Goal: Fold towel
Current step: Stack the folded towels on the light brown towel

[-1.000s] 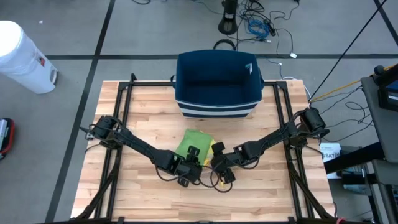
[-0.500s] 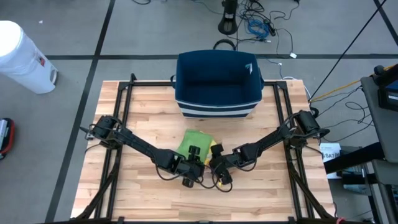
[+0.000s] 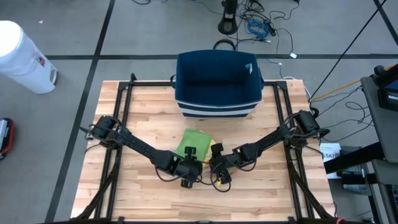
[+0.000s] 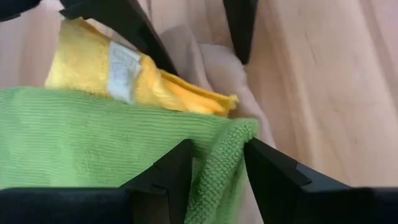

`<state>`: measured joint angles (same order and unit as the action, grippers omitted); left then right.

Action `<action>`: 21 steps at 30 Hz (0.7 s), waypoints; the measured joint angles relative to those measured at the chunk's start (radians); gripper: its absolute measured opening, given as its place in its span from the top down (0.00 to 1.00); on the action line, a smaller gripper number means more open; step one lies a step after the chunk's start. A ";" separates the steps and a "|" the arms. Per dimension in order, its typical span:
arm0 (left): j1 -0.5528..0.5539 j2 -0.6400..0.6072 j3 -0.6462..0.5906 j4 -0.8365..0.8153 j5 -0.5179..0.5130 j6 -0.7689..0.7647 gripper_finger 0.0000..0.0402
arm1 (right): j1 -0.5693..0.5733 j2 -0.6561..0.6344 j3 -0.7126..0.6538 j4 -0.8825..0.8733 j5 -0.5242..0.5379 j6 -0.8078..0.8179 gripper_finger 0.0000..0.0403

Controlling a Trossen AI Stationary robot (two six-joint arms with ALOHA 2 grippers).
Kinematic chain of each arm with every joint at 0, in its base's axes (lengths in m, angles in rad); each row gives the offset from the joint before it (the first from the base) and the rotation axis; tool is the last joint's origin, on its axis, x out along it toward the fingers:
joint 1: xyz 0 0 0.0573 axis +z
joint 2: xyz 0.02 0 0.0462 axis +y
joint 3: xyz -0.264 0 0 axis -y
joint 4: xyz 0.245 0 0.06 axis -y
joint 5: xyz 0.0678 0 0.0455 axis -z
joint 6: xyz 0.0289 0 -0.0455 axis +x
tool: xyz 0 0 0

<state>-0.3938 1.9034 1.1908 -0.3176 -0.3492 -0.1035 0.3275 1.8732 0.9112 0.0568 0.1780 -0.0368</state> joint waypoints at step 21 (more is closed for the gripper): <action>-0.040 0.000 0.122 -0.161 -0.037 -0.050 0.54 | 0.000 0.002 -0.002 -0.001 0.004 0.004 0.45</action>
<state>-0.4335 1.9034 1.3128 -0.4790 -0.3858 -0.1538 0.3275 1.8748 0.9092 0.0555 0.1818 -0.0330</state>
